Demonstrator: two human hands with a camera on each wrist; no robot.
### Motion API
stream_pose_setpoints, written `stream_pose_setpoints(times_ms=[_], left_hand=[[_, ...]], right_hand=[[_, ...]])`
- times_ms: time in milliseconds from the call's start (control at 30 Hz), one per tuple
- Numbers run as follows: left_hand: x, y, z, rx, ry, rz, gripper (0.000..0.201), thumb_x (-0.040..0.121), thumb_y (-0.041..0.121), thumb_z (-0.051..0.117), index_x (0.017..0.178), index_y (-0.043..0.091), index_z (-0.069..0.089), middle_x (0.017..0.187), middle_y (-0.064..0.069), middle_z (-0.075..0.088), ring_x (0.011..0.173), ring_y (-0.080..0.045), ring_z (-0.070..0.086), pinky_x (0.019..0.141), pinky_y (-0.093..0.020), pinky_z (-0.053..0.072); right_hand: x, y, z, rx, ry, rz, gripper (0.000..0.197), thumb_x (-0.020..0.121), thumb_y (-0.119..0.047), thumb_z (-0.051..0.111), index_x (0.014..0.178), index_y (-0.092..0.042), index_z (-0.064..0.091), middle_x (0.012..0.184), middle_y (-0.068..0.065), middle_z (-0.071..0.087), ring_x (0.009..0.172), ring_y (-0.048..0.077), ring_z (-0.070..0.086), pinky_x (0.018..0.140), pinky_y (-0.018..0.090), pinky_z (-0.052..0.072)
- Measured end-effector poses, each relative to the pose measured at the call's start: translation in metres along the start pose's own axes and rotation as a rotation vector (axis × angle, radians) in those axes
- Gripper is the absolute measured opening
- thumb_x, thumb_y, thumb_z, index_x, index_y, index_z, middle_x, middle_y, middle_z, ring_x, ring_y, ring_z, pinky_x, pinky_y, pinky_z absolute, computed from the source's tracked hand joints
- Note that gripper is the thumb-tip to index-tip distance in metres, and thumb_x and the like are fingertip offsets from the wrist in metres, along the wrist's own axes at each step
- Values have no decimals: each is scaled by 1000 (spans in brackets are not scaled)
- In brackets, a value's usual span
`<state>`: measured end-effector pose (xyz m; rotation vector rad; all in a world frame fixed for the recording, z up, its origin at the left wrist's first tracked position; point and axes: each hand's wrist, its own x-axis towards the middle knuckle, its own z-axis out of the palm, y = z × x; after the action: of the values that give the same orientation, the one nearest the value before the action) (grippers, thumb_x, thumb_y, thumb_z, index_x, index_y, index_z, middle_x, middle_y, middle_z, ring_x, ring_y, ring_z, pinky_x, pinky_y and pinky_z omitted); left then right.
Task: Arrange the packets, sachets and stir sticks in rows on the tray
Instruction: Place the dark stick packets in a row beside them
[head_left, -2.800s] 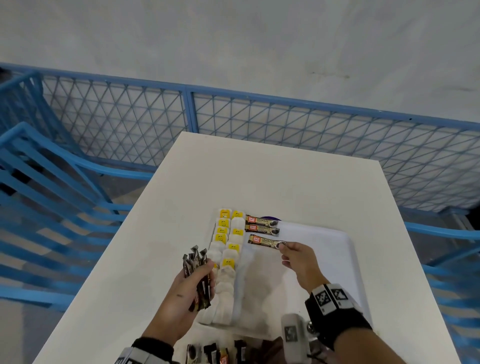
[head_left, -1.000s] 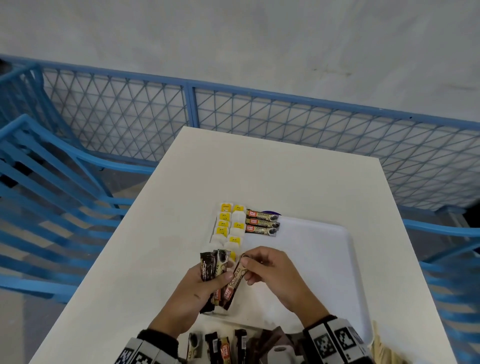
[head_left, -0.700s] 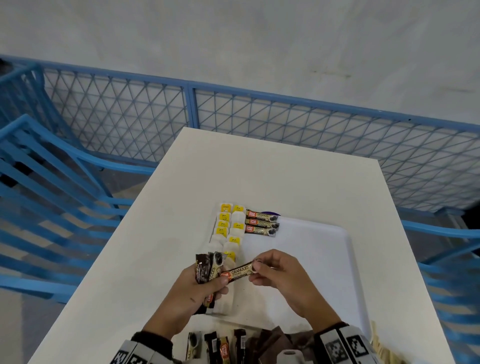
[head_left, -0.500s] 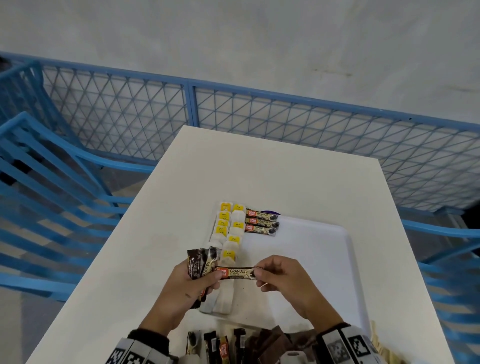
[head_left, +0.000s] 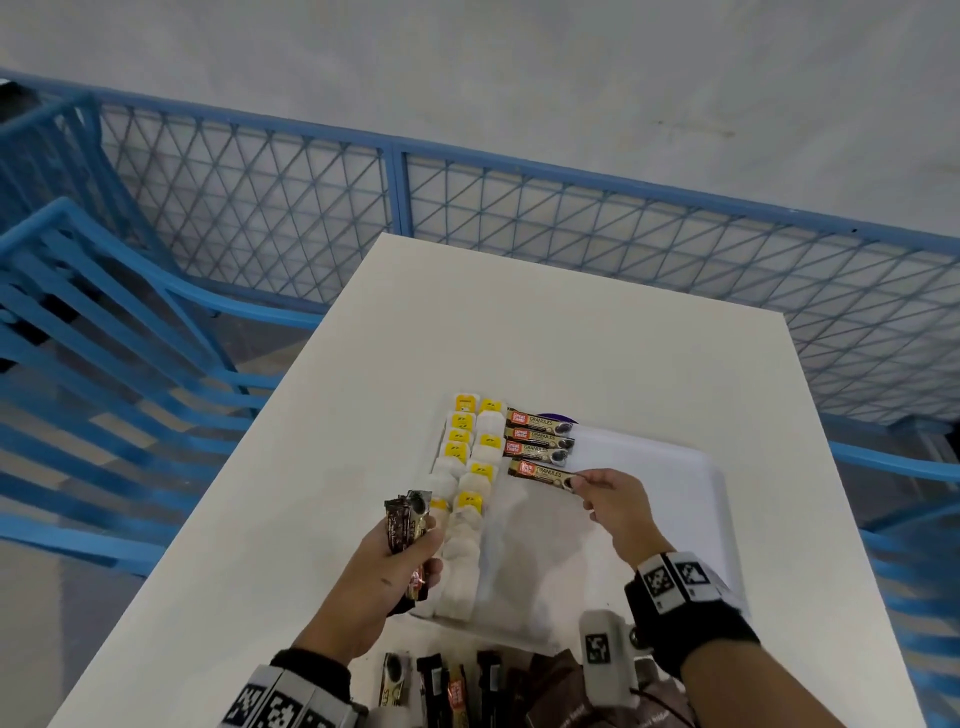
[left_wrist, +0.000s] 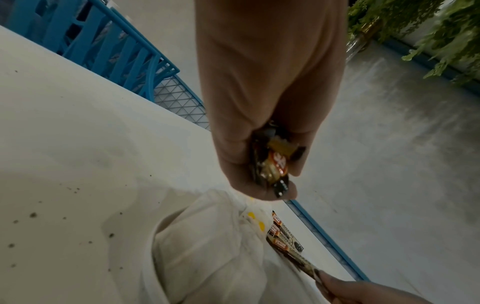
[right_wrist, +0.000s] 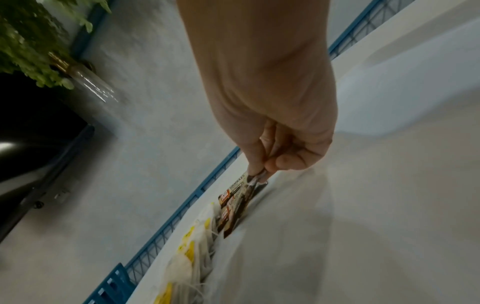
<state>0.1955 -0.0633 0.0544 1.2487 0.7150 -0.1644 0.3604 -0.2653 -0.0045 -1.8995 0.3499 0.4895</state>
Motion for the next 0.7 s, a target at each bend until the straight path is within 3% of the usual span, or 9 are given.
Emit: stream_pose_setpoints(times_ms=[167,333,433,533,600,700], left_hand=[[0,2,-1,9,-28,37,11,88,6,61,98,5,57,77,-10,57,60,-12,58,51,-16,47],[2,-1,-3,73,-32,40,16,83,12,68,96,6,61,74,-8,63,60,-8,61,52,-18,48],[4,-2,-2,126,-54,63,14,82,15,69,89,6,61,68,-4,64,60,-9,59,53,-19,46],[6,-1,1,189,-49,77,15,80,20,72,84,10,61,65,1,64,61,-10,58,53,-17,43],[7,0,2,210,-34,73,18,77,22,75,86,12,63,65,2,66,67,-13,60,59,-21,46],[6,2,3,209,-52,79,36,67,29,83,92,11,65,67,2,66,72,-16,61,69,-29,48]], right_hand=[[20,-1,16,-62,35,-6,14,80,-10,70,70,-14,61,69,7,62,56,15,49,61,27,45],[26,-4,25,-62,78,-2,20,79,-9,70,68,-16,55,69,7,60,53,18,50,72,36,51],[27,-2,26,-84,107,-20,22,78,-12,72,68,-19,53,77,8,62,63,23,54,75,37,52],[29,2,26,-102,141,-10,23,78,-17,72,70,-20,50,88,10,63,76,26,59,74,34,50],[27,3,25,-102,152,-5,21,79,-21,72,77,-18,51,92,11,63,80,26,59,74,34,50],[12,0,23,-135,141,-73,20,83,-24,67,90,-13,53,83,2,59,71,16,54,62,24,45]])
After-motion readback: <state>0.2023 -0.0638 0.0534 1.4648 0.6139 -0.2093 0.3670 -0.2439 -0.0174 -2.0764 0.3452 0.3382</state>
